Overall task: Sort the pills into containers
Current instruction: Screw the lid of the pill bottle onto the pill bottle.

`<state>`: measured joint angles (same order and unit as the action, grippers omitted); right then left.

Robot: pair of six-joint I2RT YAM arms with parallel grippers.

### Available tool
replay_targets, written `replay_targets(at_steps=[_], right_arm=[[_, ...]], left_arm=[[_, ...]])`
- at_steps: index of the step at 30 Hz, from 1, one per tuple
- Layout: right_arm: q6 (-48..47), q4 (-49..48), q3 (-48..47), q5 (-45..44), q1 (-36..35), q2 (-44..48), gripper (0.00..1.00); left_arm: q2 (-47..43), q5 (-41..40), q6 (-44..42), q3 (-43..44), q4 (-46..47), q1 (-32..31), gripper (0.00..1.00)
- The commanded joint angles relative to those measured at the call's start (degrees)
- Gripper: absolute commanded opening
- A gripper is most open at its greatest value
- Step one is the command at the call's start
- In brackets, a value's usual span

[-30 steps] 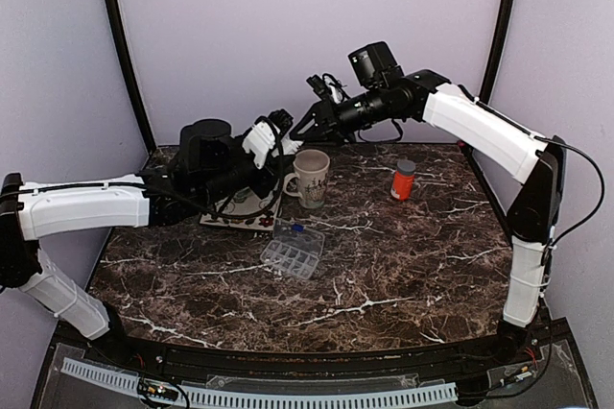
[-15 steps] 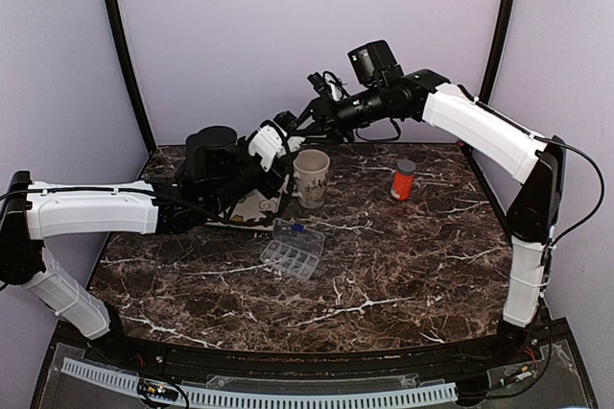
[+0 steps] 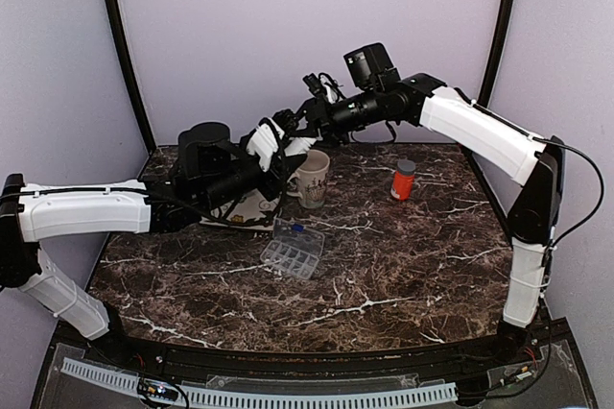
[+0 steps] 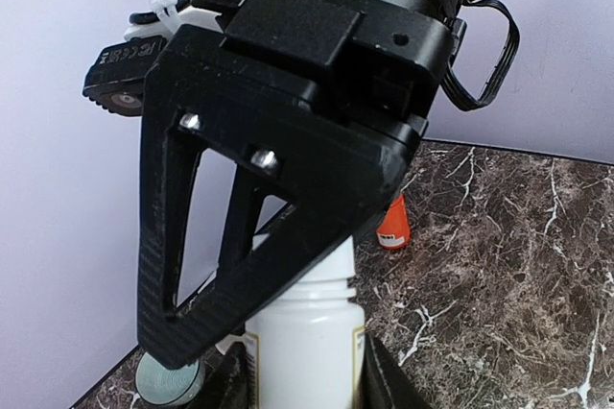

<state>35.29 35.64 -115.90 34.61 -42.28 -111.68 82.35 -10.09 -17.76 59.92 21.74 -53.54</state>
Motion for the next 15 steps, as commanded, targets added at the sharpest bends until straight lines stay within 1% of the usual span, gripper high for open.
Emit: replay_targets(at_steps=[1,5,15], right_arm=[[-0.2,-0.5,1.3,-2.4,-0.1,2.4,0.48],[-0.1,-0.8,1.2,-2.7,-0.1,3.1,0.5],[0.6,-1.6,1.0,-3.2,-0.1,4.2,0.52]], left_arm=[[-4.4,1.3,1.4,0.4,2.1,1.0,0.0],[-4.5,1.6,1.8,0.4,0.8,1.3,0.0],[-5.5,1.4,2.7,-1.7,-0.5,1.7,0.0]])
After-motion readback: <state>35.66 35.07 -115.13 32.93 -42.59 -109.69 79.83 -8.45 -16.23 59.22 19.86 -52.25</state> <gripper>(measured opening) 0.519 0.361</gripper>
